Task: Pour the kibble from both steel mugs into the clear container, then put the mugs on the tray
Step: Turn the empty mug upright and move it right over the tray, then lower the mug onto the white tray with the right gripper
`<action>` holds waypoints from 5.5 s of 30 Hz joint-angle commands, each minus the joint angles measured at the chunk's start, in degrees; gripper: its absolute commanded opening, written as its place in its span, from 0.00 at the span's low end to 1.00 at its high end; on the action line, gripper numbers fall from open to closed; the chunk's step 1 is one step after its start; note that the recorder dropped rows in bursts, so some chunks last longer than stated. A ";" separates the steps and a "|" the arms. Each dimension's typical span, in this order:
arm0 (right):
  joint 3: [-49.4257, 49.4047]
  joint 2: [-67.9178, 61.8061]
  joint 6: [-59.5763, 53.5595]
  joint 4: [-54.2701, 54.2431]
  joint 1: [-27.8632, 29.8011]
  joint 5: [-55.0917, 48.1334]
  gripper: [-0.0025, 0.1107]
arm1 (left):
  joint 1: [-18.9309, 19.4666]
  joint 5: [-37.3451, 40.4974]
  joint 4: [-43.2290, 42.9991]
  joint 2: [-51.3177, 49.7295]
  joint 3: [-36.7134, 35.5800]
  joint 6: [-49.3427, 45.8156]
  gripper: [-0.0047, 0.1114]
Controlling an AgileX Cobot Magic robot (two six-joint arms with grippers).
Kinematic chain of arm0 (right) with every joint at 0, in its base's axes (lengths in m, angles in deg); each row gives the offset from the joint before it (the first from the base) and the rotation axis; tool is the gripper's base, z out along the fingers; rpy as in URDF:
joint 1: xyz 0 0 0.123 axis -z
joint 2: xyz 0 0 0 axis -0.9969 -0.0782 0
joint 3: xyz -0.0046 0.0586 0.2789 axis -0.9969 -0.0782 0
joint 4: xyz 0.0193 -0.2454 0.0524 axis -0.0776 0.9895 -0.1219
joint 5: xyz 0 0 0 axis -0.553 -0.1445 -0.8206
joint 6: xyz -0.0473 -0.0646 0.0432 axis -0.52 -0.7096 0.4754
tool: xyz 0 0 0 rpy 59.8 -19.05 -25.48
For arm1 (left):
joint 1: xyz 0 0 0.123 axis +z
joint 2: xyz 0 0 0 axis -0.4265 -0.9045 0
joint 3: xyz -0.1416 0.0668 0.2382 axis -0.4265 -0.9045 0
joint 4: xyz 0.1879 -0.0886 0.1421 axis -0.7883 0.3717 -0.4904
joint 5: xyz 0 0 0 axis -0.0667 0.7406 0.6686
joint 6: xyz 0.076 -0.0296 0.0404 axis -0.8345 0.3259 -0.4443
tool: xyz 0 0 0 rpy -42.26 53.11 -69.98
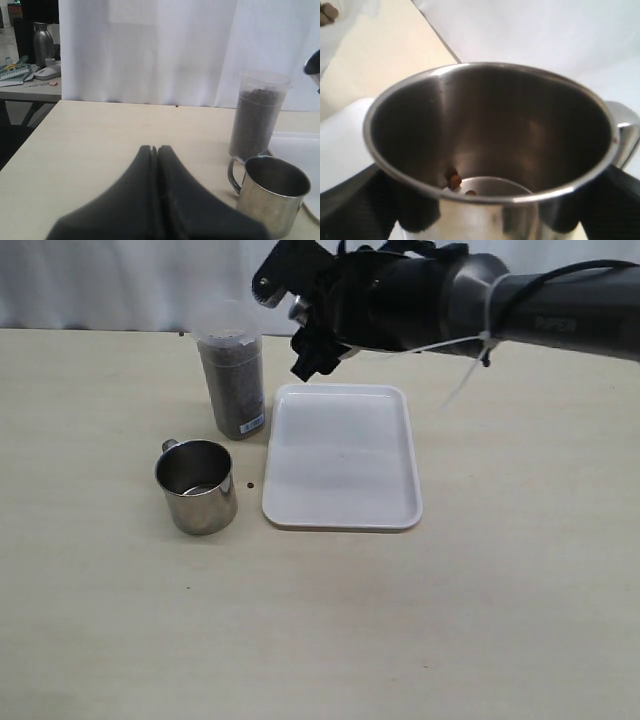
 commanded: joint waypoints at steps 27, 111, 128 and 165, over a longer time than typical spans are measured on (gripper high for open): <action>-33.07 17.92 61.71 32.51 11.67 17.01 0.06 | -0.22 -0.15 -0.05 0.16 -0.16 0.05 0.04; -25.33 -15.85 -22.67 -55.26 16.74 75.50 0.44 | -0.22 -0.66 -0.05 0.16 -0.16 0.05 0.04; -25.69 -13.22 -22.23 -55.05 16.74 70.12 0.99 | -0.22 -0.66 -0.05 0.16 -0.16 0.05 0.04; -42.87 4.60 -10.68 -52.99 16.74 67.95 0.99 | -0.22 -0.16 -0.05 0.16 -0.16 0.05 0.04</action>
